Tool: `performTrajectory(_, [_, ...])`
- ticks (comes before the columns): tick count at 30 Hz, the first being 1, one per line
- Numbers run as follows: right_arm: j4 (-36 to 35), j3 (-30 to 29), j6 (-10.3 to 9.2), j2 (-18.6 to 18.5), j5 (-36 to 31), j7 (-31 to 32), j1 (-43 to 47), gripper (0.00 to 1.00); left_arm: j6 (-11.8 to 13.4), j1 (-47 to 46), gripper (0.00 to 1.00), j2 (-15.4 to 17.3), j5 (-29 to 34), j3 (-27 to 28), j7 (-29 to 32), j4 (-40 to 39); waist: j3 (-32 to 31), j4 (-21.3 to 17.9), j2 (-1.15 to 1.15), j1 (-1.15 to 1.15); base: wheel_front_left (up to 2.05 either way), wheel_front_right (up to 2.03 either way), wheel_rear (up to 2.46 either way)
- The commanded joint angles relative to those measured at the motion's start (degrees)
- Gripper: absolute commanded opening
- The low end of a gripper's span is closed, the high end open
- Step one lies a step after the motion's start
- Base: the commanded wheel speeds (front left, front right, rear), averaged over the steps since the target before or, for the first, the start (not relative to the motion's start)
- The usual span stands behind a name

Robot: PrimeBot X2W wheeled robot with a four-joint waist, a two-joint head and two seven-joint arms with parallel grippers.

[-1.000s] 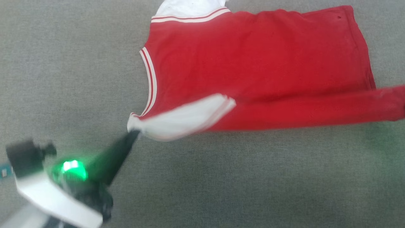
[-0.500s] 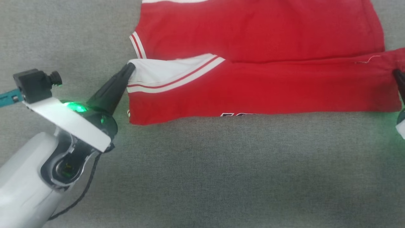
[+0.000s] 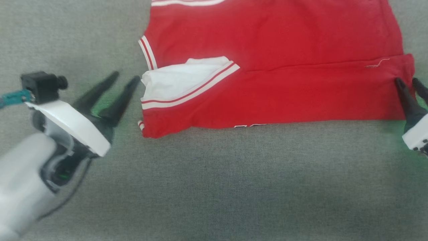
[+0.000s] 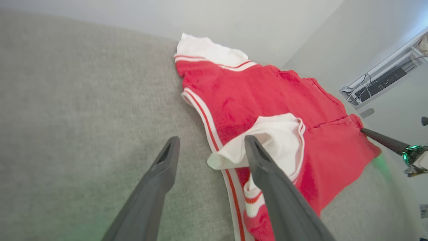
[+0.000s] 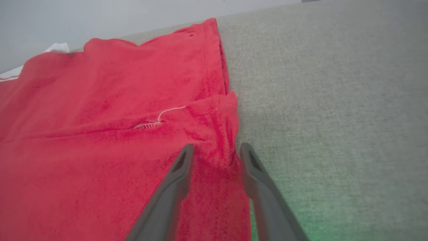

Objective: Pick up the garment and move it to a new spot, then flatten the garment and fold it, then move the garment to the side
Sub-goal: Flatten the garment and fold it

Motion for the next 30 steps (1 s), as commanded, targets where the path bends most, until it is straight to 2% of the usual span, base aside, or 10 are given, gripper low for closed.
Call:
performTrajectory(1, [0.1, -0.2, 0.02, -0.3, -0.5, -0.8, 0.8, 1.0, 0.1, -1.6, 1.0, 1.0, 1.2, -0.2, -0.3, -0.2, -1.9, 0.2, 0.0, 0.0, 0.0, 0.0, 0.0])
performTrajectory(4, [-0.1, -1.2, 0.02, -0.7, -0.8, -2.4, 2.0, 1.0, 0.1, -3.7, 1.0, 4.3, 1.8, -1.4, 1.0, -0.9, -4.2, 0.3, 0.0, 0.0, 0.0, 0.0, 0.0])
performTrajectory(6, [-0.4, -2.4, 0.02, -0.7, -0.6, -3.3, 2.8, 1.0, 0.1, -5.3, 1.0, 6.5, 2.4, -2.9, 4.2, -1.9, -5.7, 0.4, 0.0, 0.0, 0.0, 0.0, 0.0])
performTrajectory(9, [-1.3, -3.7, 0.02, -0.6, -0.3, -3.8, 3.8, 1.0, 0.1, -7.2, 1.0, 9.3, 2.0, -5.5, 12.7, -3.1, -7.4, 0.4, 0.0, 0.0, 0.0, 0.0, 0.0])
performTrajectory(11, [-2.1, -4.3, 0.02, -0.5, -0.2, -3.6, 4.2, 1.0, 0.5, -8.1, 1.0, 9.9, 0.0, -6.9, 19.2, -4.6, -7.9, 0.3, 0.0, 0.0, 0.0, 0.0, 0.0])
performTrajectory(14, [-3.4, -4.4, 0.02, 0.0, -0.4, -2.9, 4.6, 1.0, 1.7, -8.3, 1.0, 10.2, -5.1, -8.5, 28.4, -7.4, -8.0, -0.2, 0.0, 0.0, 0.0, 0.0, 0.0])
performTrajectory(17, [-4.9, -4.2, 0.02, 0.7, -0.8, -2.4, 4.5, 1.0, 3.9, -8.8, 1.0, 10.3, -8.3, -9.6, 34.4, -9.2, -7.4, -1.0, 0.0, 0.0, 0.0, 0.0, 0.0])
performTrajectory(22, [-7.0, -3.8, 0.02, 1.7, -1.2, -1.7, 4.1, 1.0, 6.5, -8.9, 1.0, 8.5, -11.2, -10.8, 39.2, -8.1, -5.5, -2.8, 0.0, 0.0, 0.0, 0.0, 0.0])
performTrajectory(28, [-8.7, -3.4, 0.02, 2.0, -1.3, -0.9, 3.1, 1.0, 6.8, -9.0, 1.0, 6.6, -11.3, -12.1, 41.9, -2.8, -3.0, -5.1, 0.0, 0.0, 0.0, 0.0, 0.0])
performTrajectory(30, [-9.0, -3.4, 0.02, 1.9, -1.5, -0.6, 3.1, 1.0, 5.8, -8.8, 0.41, 5.9, -12.1, -12.2, 42.6, -1.4, -2.5, -5.6, 0.0, 0.0, 0.0, 0.0, 0.0])
